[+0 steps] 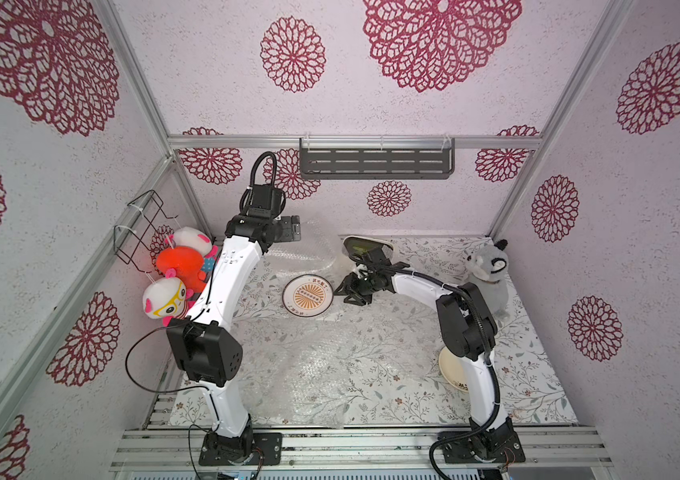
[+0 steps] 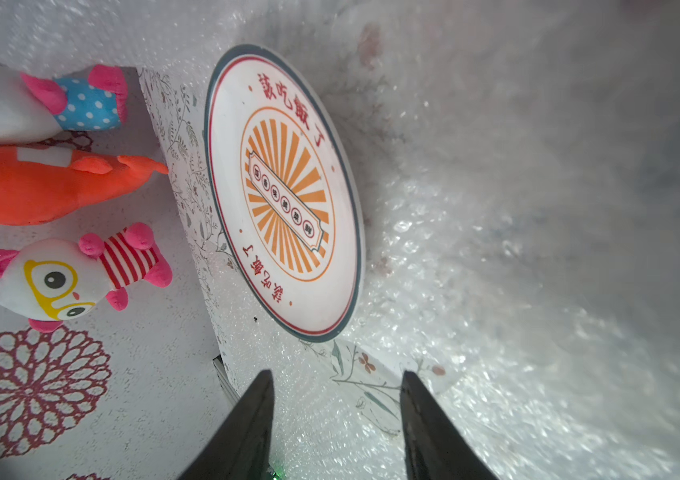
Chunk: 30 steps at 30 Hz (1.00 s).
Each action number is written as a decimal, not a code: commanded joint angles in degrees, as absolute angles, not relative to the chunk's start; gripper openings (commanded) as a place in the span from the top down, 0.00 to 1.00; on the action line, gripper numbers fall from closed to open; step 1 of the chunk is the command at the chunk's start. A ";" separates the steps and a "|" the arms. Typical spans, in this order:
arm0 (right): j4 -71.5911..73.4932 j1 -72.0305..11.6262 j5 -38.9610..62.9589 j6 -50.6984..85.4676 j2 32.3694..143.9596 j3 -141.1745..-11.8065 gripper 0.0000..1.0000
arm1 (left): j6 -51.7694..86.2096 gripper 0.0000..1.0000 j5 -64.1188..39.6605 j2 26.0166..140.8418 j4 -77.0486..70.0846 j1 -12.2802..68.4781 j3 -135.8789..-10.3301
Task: Unpack dinner plates from bubble wrap
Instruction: Unwrap the bubble wrap at the center of the board.
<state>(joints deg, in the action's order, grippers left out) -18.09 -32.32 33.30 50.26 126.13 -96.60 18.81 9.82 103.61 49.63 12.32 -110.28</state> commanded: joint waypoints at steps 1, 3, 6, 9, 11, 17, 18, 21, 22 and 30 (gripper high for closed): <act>-17.07 -31.82 31.66 48.37 121.82 -95.24 0.50 | 28.00 0.02 1.02 99.99 52.23 11.80 -100.75; -16.40 -31.83 31.31 47.79 120.90 -94.17 0.50 | 31.42 0.02 -3.29 96.89 48.73 11.62 -92.75; -15.65 -31.82 31.90 46.89 120.41 -93.73 0.51 | 34.51 0.02 -7.53 93.46 44.16 10.30 -82.62; -14.95 -31.90 32.69 46.71 120.66 -93.82 0.53 | 36.49 0.00 -12.72 91.89 39.97 7.48 -76.63; -14.55 -31.90 32.61 46.63 120.76 -94.19 0.55 | 36.59 0.00 -14.46 91.45 38.50 5.51 -75.22; -16.28 -32.23 31.03 45.96 120.94 -97.65 0.57 | 36.58 0.00 -19.16 92.72 37.22 0.52 -74.62; -17.49 -32.46 30.33 45.14 120.90 -98.78 0.57 | 36.48 0.00 -19.24 92.72 37.30 0.13 -74.53; -22.03 -33.29 27.47 42.19 121.14 -103.14 0.56 | 36.03 0.00 -19.43 92.70 36.71 -0.90 -74.06; -22.47 -33.39 27.46 41.94 121.64 -104.19 0.55 | 35.81 0.00 -19.72 92.96 36.40 -1.26 -73.96; -23.13 -33.65 31.46 44.82 130.40 -113.00 0.55 | 33.68 0.07 -21.14 97.38 35.92 -4.10 -74.62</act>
